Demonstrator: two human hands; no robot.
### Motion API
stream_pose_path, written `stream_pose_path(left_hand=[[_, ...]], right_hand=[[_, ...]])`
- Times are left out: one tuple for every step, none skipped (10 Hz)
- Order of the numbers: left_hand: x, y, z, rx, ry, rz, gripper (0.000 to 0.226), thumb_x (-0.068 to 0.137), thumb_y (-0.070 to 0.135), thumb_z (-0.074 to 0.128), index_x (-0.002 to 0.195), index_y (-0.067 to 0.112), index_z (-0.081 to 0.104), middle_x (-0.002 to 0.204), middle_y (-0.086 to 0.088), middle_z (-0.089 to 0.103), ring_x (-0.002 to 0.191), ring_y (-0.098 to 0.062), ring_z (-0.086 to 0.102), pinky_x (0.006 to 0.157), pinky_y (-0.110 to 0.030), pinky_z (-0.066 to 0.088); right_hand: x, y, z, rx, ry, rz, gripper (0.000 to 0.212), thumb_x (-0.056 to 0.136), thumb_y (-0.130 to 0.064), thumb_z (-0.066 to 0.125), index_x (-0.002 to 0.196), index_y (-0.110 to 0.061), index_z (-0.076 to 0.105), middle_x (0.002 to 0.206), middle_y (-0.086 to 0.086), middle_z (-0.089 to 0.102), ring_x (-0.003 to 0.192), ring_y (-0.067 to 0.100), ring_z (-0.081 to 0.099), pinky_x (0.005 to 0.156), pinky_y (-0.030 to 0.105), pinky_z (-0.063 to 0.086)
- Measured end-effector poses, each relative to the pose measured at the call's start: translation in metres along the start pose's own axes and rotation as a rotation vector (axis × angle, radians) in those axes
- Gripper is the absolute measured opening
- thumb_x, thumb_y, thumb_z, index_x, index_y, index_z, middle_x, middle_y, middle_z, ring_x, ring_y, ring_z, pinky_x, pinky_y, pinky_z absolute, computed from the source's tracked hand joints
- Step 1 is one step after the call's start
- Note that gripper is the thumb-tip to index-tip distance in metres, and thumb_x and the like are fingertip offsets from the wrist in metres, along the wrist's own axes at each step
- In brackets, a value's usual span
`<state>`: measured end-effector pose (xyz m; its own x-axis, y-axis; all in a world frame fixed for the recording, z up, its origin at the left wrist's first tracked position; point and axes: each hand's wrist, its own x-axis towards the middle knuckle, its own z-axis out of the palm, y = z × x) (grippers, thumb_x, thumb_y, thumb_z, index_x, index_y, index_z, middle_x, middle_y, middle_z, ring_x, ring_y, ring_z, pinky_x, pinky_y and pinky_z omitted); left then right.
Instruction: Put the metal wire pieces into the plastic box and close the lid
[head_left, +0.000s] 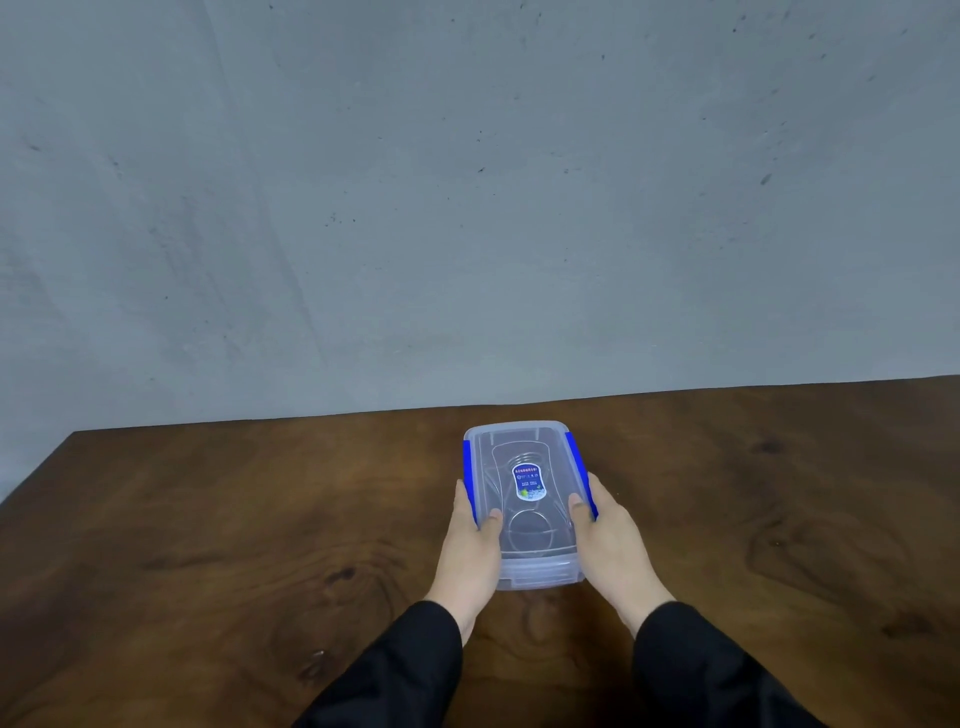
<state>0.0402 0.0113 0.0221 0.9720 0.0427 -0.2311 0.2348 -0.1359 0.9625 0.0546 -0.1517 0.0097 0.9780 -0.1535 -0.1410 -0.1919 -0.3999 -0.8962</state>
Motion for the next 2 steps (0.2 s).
stream_pose_path(left_hand=[[-0.0002,0.0004,-0.0008,-0.004,-0.018,-0.017,0.039,0.104,0.029,0.045,0.14,0.036,0.032,0.12,0.013,0.06,0.102,-0.007,0.065,0.068,-0.015,0.056],[-0.0074,-0.0026,-0.0086,-0.107,-0.038,-0.069,0.059,0.1,0.041,0.05,0.151,0.035,0.022,0.133,0.011,0.058,0.113,-0.008,0.063,0.086,-0.026,0.057]], right_hand=[[-0.0017,-0.0016,0.0009,0.04,-0.023,0.02,0.038,0.104,-0.036,0.044,0.141,-0.026,0.044,0.117,-0.004,0.064,0.096,0.009,0.068,0.063,0.016,0.058],[-0.0108,-0.0059,-0.0052,0.106,-0.074,0.093,0.055,0.103,-0.044,0.042,0.154,-0.028,0.03,0.133,-0.003,0.059,0.11,0.011,0.065,0.074,0.021,0.059]])
